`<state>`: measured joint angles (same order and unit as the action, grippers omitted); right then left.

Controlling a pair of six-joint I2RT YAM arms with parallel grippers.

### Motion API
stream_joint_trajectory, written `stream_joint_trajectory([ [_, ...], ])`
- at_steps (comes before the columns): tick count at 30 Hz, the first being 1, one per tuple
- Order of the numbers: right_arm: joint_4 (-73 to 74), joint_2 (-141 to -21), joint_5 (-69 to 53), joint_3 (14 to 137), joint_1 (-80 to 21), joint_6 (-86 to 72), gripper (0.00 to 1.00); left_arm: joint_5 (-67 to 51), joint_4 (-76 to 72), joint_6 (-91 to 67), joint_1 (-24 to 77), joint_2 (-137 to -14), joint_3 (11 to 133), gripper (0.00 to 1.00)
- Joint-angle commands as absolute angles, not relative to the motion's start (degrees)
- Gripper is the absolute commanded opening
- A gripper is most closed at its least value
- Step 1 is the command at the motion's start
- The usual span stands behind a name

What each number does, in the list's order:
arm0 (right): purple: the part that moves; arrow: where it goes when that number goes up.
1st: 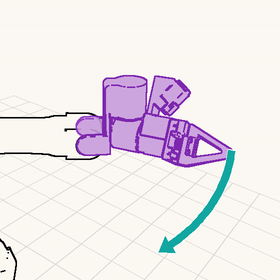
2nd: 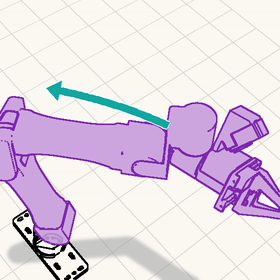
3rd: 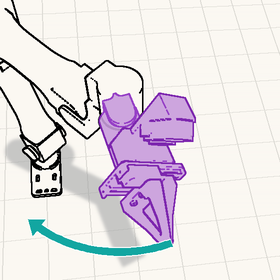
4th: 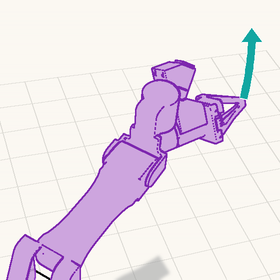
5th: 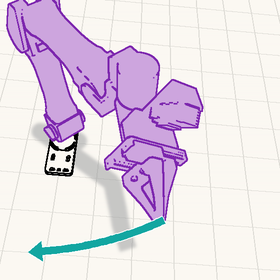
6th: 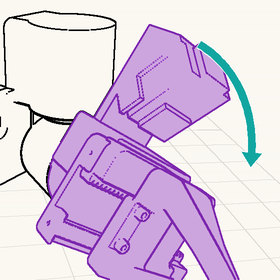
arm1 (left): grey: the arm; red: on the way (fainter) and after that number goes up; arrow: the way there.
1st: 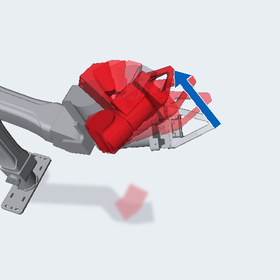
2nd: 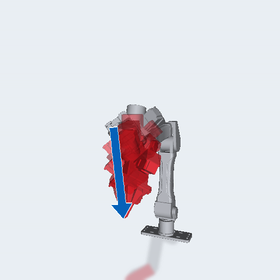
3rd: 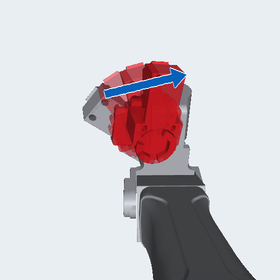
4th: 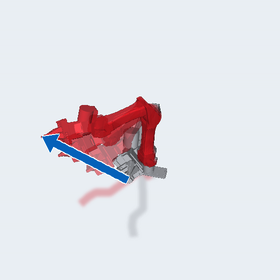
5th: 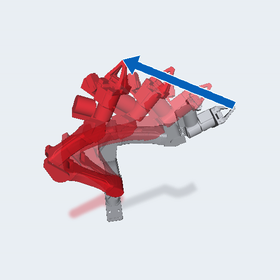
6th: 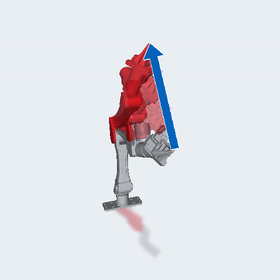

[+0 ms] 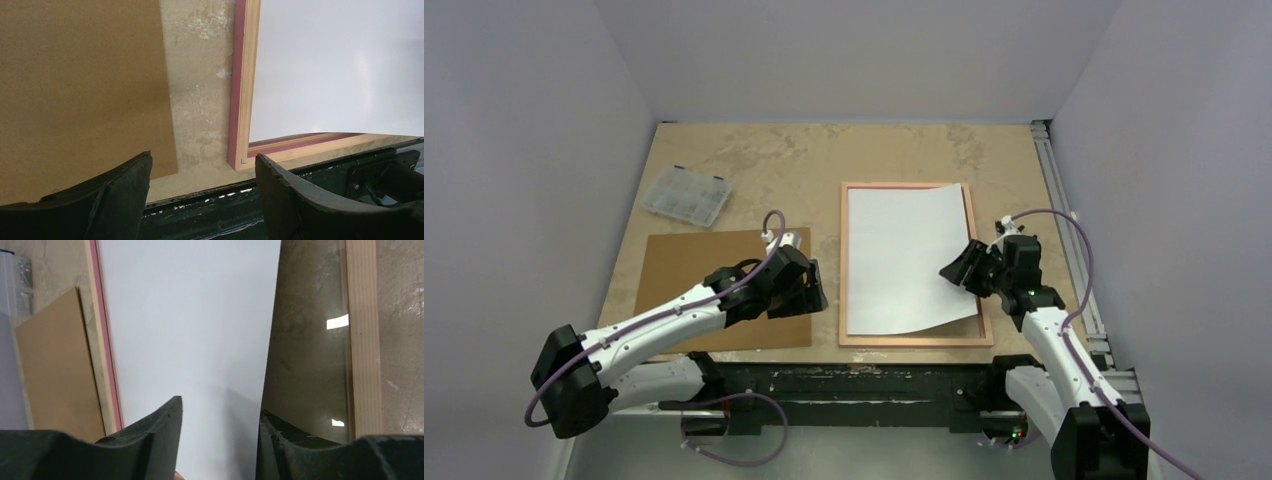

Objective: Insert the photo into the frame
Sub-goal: Place the photo in the photo frame.

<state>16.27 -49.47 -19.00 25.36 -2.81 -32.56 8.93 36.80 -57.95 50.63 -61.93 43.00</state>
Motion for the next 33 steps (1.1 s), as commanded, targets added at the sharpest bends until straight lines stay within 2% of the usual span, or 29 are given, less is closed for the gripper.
stream_joint_trajectory([
  [1, 15.9, -50.2, -19.4, 27.6, -2.5, -29.5, 0.52, 8.0, 34.4, -58.0, 50.4, -62.5, 42.3, 0.73],
  [16, 21.0, -51.9, -15.9, 30.2, -2.5, -26.9, 0.73, 3.8, 30.5, -57.0, 50.4, -69.1, 44.0, 0.72],
  [33, 24.9, -48.4, -9.7, 32.8, -2.5, -29.1, 0.77, 0.5, 27.4, -55.9, 50.4, -74.1, 44.5, 0.72],
])
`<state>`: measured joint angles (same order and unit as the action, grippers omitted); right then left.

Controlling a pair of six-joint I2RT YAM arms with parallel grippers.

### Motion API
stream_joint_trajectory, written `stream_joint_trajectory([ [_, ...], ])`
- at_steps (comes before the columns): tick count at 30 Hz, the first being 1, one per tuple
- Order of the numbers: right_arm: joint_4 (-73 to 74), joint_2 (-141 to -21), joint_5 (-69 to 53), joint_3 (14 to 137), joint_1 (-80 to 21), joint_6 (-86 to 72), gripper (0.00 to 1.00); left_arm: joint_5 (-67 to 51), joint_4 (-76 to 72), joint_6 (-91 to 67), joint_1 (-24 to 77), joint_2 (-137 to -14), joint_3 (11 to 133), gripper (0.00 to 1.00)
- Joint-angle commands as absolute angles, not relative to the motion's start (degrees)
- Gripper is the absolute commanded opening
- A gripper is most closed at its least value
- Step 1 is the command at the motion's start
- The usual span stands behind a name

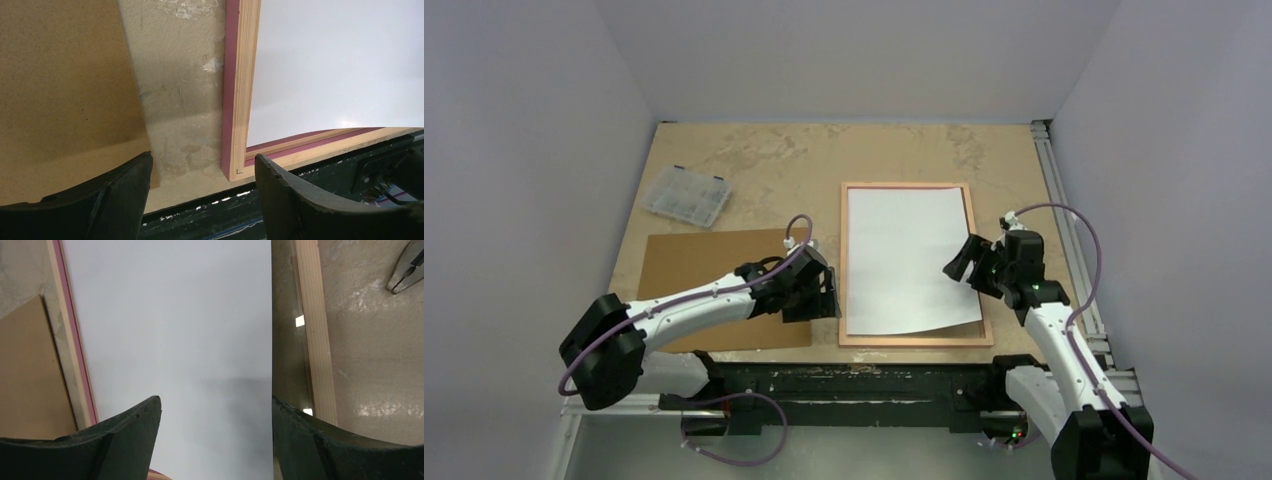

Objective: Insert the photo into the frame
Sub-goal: Place the photo in the photo frame.

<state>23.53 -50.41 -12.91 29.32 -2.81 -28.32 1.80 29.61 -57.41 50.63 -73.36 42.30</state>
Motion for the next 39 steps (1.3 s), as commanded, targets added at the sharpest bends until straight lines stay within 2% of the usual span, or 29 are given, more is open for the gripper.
stream_joint_trajectory([
  [1, 25.3, -48.0, -9.3, 33.1, -2.5, -29.3, 0.77, 0.4, 27.4, -55.9, 50.4, -74.4, 44.6, 0.72],
  [13, 30.9, -44.8, -2.0, 36.9, -2.5, -30.8, 0.79, -1.7, 26.4, -55.3, 50.4, -77.4, 46.1, 0.72],
  [20, 30.4, -44.2, -5.2, 36.5, -2.5, -31.7, 0.79, -2.4, 24.8, -54.5, 50.4, -81.1, 47.1, 0.67],
  [26, 29.4, -44.0, -8.5, 35.5, -2.5, -32.3, 0.78, -3.2, 22.5, -53.8, 50.4, -86.1, 48.6, 0.55],
  [39, 27.6, -44.4, -11.1, 34.0, -2.5, -32.7, 0.78, -3.8, 20.8, -54.4, 50.4, -89.4, 49.4, 0.20],
])
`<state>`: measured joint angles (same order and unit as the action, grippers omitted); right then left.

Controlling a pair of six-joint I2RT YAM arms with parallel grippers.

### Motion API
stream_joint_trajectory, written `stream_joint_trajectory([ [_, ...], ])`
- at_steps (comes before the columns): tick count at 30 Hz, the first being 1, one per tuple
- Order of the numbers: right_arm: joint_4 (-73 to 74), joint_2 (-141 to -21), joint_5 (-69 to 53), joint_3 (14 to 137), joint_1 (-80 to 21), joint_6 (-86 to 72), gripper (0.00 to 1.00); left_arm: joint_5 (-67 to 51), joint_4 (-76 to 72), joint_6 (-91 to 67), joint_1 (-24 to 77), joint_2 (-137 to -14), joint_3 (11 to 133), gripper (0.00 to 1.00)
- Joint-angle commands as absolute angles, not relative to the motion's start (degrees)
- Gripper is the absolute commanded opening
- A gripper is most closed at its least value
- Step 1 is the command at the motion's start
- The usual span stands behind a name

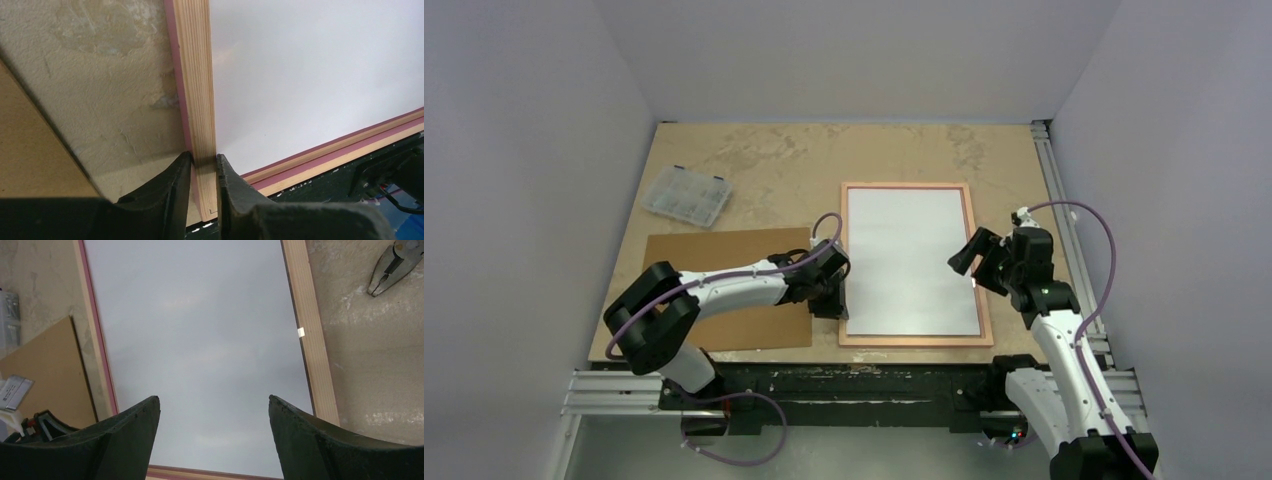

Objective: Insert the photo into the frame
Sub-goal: Place the photo in the photo frame, then move the photo frame to the center of the board.

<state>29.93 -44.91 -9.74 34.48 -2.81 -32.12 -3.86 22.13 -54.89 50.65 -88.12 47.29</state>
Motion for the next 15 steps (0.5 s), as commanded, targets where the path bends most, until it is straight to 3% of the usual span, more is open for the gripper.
stream_joint_trajectory([
  [1, 27.6, -44.6, -11.3, 34.0, -2.5, -32.6, 0.78, -4.0, 20.7, -54.3, 50.4, -89.8, 49.7, 0.17],
  [4, 27.0, -45.3, -12.3, 33.7, -2.5, -32.6, 0.78, -4.5, 20.5, -54.7, 50.4, -91.2, 50.8, 0.00],
  [15, 25.8, -46.0, -14.4, 32.7, -2.5, -33.1, 0.78, -5.2, 17.8, -57.7, 49.4, -94.7, 52.6, 0.00],
])
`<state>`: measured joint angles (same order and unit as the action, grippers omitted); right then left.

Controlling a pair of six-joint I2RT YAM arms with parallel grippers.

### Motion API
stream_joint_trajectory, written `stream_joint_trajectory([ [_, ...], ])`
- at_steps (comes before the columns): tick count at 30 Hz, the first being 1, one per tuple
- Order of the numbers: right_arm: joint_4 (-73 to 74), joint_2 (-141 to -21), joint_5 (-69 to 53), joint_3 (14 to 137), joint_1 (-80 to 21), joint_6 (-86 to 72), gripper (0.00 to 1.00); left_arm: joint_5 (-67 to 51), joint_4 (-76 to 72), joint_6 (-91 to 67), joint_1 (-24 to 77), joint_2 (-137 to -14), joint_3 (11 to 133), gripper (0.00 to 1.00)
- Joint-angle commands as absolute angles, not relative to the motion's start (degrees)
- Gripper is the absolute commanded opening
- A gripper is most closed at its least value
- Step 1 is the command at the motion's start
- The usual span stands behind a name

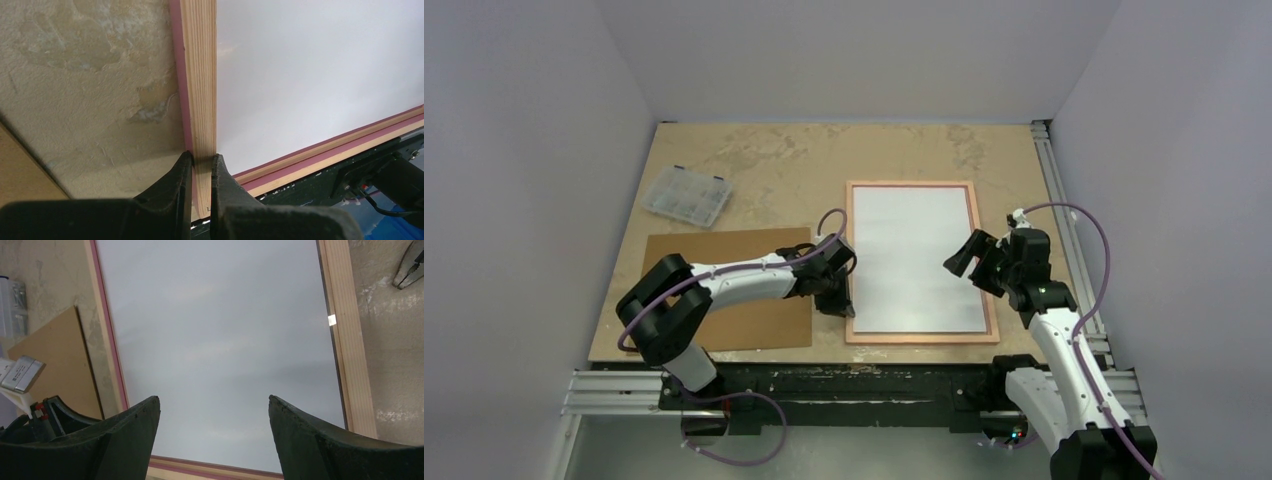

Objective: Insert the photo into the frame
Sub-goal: Move the photo frame to the center of the board.

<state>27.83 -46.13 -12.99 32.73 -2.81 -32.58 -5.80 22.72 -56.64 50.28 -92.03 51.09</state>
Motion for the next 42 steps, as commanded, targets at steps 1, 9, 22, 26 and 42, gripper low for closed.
stream_joint_trajectory([
  [1, 25.7, -45.9, -14.4, 32.6, -2.5, -33.1, 0.78, -5.5, 17.5, -57.5, 49.0, -95.1, 53.0, 0.00],
  [9, 25.8, -45.9, -15.1, 32.8, -2.5, -32.9, 0.78, -7.6, 19.1, -54.3, 46.1, -99.8, 58.4, 0.00],
  [22, 26.1, -45.4, -15.1, 32.5, -2.5, -33.0, 0.78, -9.7, 23.0, -50.8, 44.5, -104.6, 66.2, 0.02],
  [26, 26.2, -45.2, -15.9, 32.6, -2.5, -33.1, 0.78, -9.2, 21.8, -50.7, 44.5, -102.0, 64.1, 0.32],
  [42, 26.3, -44.4, -18.2, 32.4, -2.5, -33.3, 0.79, -0.2, 23.3, -47.1, 44.5, -75.1, 52.8, 0.81],
])
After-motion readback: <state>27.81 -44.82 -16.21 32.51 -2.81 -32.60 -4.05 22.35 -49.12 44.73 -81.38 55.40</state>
